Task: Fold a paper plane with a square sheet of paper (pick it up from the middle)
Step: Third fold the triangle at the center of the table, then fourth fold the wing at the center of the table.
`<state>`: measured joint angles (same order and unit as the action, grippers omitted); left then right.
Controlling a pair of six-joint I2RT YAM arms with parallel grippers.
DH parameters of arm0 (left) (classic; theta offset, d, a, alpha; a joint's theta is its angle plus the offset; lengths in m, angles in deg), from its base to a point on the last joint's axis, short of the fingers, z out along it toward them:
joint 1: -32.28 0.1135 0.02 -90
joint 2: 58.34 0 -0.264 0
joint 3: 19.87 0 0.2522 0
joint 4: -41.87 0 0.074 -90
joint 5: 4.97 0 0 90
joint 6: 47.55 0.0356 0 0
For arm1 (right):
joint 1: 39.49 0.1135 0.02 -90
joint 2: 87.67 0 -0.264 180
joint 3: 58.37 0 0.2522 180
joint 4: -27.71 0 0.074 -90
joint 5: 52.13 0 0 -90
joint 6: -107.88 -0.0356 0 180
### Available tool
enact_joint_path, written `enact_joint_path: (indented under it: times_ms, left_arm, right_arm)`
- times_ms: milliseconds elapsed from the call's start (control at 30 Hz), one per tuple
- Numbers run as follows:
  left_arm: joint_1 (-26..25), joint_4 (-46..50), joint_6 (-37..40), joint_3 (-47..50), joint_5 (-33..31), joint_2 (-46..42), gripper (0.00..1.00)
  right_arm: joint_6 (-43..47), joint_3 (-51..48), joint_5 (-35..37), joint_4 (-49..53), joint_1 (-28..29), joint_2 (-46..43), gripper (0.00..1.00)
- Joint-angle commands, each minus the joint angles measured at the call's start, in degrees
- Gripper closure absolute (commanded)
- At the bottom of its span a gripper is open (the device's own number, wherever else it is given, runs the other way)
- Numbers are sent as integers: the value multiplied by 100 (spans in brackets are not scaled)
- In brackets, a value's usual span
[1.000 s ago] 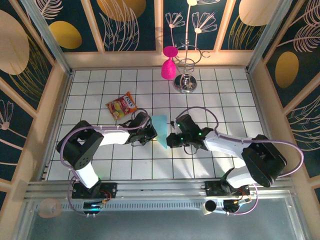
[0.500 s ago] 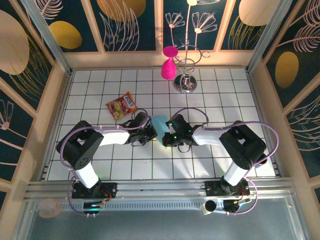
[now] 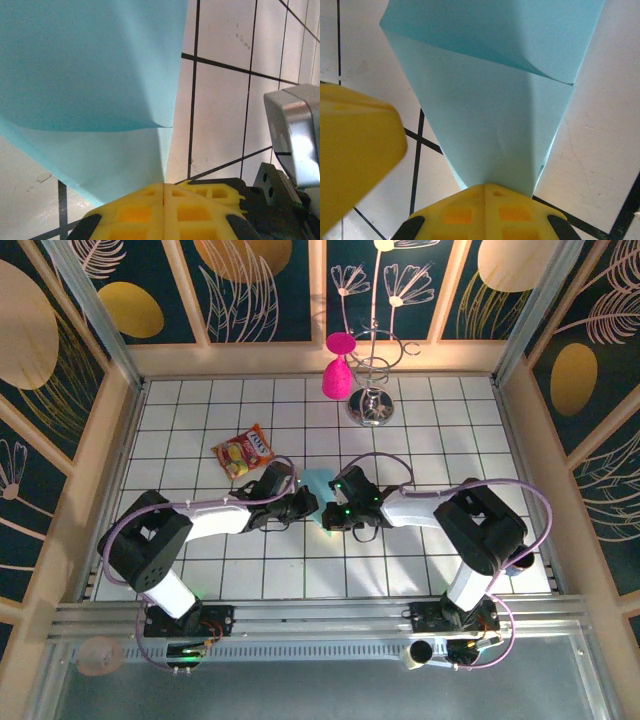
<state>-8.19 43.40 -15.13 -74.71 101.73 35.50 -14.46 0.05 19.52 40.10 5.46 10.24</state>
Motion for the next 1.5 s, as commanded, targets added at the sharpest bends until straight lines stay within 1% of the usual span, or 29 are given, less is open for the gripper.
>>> enact_joint_path:
  times_ms: [0, 133, 167, 267, 433, 667, 967, 1133, 1267, 1300, 1433, 1467]
  left_arm:
    - [-58, -37, 265, -89, 266, 240, 94]
    - [-58, 240, 265, -188, 108, 398, 94]
    - [-63, 269, 253, -198, 96, 612, 94]
    - [-59, 331, 169, -195, 2, 749, 94]
    - [17, 1032, 129, -241, -780, 748, 95]
    - [597, 1155, 418, -161, -859, 804, 95]
    - [1338, 1717, 1155, -494, -1207, 847, 94]
    - [1599, 1812, 1354, -542, -1295, 765, 94]
    - [1656, 1773, 1424, -516, -1296, 520, 94]
    - [1656, 1745, 1425, -515, -1244, 477, 94]
    - [1647, 1407, 1361, -441, -804, -154, 92]
    - [1631, 1281, 1276, -379, -665, -328, 91]
  right_arm:
    - [-97, -28, 136, 391, -12, 299, 100]
    - [-115, -19, 139, 433, -12, 316, 100]
    - [-108, -28, 139, 442, -4, 325, 100]
    - [-126, -63, 154, 492, -4, 329, 100]
    - [-28, -143, 442, 859, 31, 376, 100]
    - [111, -313, 725, 1295, 3, 400, 100]
    - [113, -364, 824, 1413, -30, 343, 100]
    - [46, -372, 800, 1370, -65, 231, 100]
    - [-63, -359, 640, 1177, -78, 112, 100]
    - [-88, -334, 557, 1083, -88, 61, 100]
    - [-297, -191, 210, 364, -107, -351, 100]
    - [-384, -162, 147, 154, -124, -498, 98]
